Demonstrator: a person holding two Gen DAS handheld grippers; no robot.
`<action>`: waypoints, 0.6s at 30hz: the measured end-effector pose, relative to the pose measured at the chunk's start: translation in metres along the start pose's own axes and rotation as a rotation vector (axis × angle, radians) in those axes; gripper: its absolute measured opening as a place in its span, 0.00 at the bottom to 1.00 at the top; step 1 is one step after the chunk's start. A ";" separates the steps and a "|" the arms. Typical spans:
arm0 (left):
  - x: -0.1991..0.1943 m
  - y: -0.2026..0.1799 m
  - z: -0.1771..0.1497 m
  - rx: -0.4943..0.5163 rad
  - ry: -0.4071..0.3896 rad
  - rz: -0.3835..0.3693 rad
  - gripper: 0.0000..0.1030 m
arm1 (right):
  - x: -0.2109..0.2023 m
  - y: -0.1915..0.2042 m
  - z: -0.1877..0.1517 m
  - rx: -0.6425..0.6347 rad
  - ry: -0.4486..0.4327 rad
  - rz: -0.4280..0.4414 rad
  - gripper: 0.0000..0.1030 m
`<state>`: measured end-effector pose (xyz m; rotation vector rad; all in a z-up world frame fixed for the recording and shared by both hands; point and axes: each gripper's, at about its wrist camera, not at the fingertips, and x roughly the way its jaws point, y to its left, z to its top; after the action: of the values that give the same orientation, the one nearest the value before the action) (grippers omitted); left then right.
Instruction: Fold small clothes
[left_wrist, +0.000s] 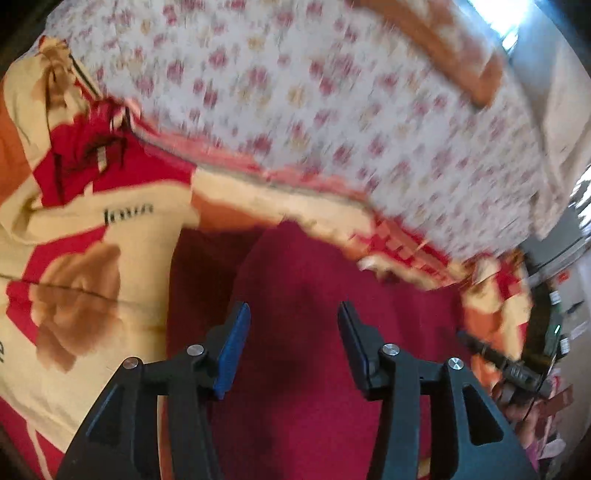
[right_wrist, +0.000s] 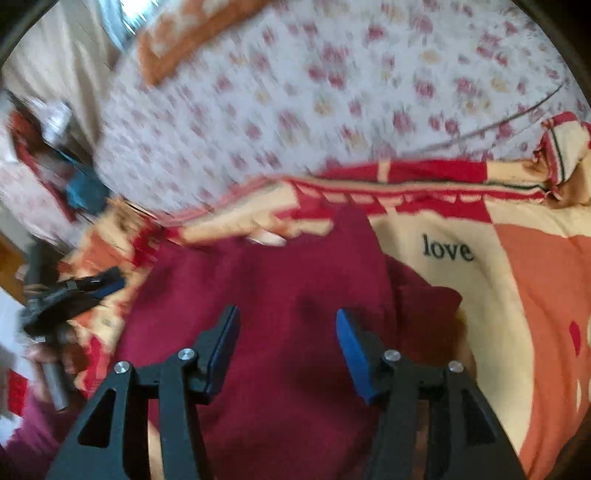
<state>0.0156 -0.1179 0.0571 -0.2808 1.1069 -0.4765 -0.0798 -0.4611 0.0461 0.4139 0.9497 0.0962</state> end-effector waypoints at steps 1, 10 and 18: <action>0.012 0.004 0.000 -0.005 0.028 0.025 0.27 | 0.012 -0.006 0.003 0.004 0.004 -0.044 0.52; -0.004 0.023 0.002 -0.004 0.013 0.018 0.27 | -0.012 -0.010 0.009 0.006 -0.058 -0.077 0.58; 0.004 0.020 0.011 0.004 0.037 -0.012 0.27 | -0.021 -0.023 0.010 0.017 -0.053 -0.126 0.65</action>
<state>0.0318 -0.1025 0.0502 -0.2762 1.1402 -0.4964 -0.0862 -0.4906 0.0590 0.3696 0.9221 -0.0368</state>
